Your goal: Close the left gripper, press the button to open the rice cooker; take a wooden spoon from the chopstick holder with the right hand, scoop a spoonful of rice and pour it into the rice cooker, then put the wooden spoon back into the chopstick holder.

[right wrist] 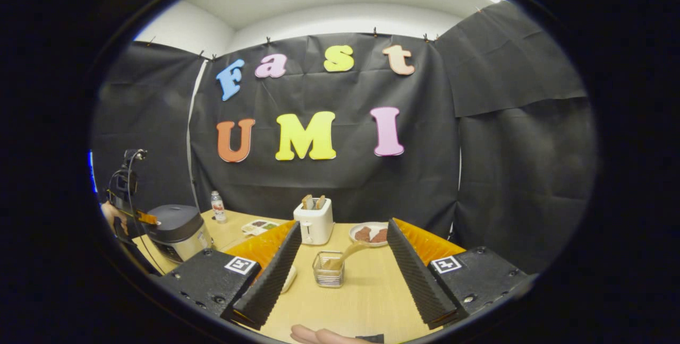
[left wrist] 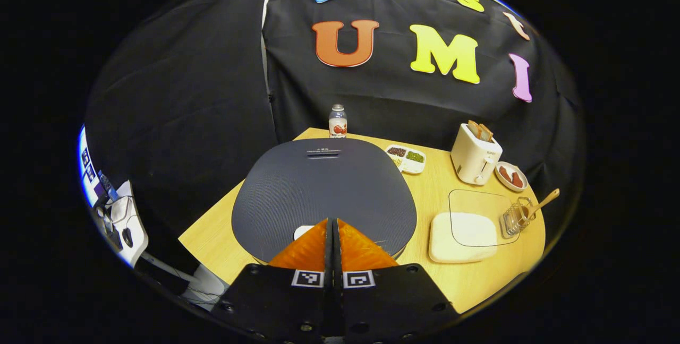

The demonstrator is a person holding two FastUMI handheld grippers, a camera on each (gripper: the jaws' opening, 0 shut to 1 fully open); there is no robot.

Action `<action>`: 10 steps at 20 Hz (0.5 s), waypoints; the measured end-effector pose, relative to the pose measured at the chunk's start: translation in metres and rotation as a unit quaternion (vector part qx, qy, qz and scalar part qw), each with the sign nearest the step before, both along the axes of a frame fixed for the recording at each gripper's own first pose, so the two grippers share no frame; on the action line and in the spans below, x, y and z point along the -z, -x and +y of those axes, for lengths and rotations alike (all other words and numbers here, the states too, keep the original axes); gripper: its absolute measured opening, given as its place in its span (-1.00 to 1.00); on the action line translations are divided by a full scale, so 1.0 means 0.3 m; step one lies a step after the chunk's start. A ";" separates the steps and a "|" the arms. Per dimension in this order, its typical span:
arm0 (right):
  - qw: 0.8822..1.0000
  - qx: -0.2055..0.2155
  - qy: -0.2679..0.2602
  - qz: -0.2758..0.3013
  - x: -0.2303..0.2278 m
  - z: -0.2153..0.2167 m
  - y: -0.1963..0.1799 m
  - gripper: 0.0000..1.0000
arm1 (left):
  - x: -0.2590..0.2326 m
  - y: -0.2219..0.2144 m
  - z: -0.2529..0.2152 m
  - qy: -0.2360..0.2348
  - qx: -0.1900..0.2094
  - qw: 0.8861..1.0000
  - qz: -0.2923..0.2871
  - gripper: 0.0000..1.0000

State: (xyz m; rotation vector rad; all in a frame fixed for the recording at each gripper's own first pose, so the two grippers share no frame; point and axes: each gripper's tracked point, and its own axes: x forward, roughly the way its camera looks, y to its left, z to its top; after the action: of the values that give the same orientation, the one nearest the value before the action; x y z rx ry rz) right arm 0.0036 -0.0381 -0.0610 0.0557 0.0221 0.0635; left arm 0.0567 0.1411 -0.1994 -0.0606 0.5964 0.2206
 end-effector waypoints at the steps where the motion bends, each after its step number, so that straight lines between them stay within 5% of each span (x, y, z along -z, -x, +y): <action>1: 1.000 0.000 -0.002 0.002 0.003 -0.001 -0.003 1.00 | 0.006 -0.001 -0.001 0.002 -0.002 1.000 0.000 -1.00; 6: 1.000 -0.006 -0.001 0.009 0.020 0.003 0.005 1.00 | -0.006 0.000 0.001 -0.002 -0.014 1.000 -0.013 -1.00; 10: 1.000 0.004 0.007 0.009 0.042 -0.021 0.020 1.00 | -0.169 0.007 0.008 -0.026 -0.038 0.996 -0.073 -1.00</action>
State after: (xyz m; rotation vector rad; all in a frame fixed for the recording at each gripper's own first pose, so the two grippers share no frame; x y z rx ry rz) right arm -0.0024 -0.0444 -0.0735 0.0415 0.0394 0.0553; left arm 0.0547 0.1436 -0.1489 -0.0494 0.4434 0.3029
